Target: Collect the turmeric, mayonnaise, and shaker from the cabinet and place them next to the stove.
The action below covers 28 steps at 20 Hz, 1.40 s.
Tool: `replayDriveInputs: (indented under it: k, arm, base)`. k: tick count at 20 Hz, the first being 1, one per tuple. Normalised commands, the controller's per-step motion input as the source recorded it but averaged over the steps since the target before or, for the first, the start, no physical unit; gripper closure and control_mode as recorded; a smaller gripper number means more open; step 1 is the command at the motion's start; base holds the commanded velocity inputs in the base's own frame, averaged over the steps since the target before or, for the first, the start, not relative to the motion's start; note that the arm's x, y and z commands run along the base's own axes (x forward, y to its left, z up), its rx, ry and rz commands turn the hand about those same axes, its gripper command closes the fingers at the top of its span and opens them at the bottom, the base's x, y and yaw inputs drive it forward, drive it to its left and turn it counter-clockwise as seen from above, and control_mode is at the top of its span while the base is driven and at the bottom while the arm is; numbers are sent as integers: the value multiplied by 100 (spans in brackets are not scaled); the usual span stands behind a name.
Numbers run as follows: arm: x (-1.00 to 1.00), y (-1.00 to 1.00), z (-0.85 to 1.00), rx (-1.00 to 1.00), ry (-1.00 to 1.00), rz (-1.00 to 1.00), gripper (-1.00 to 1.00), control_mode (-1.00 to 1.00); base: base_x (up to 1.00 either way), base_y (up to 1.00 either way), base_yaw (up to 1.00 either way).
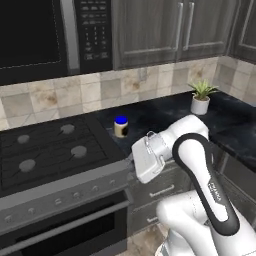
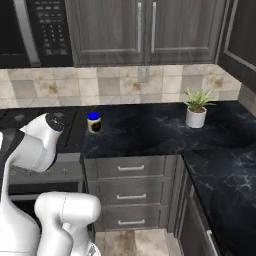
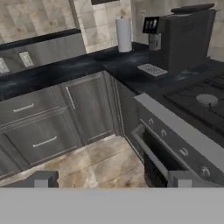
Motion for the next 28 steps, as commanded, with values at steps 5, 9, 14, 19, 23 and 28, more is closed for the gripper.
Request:
replayDriveInputs:
  k: [5, 9, 14, 19, 23, 28]
  arm:
    - [0, 0, 0, 0, 0, 0, -100, 100]
    - [0, 0, 0, 0, 0, 0, -100, 100]
    - [0, 0, 0, 0, 0, 0, -100, 100]
    - [0, 0, 0, 0, 0, 0, -100, 100]
    - [0, 0, 0, 0, 0, 0, -100, 100]
    - [0, 0, 0, 0, 0, 0, -100, 100]
  base:
    - [-98, 70, -7]
    - [-90, 43, -17]
    - [-80, 2, -37]
    - [-78, 0, -46]
    - [-85, 18, -43]
    - [-95, 18, -41]
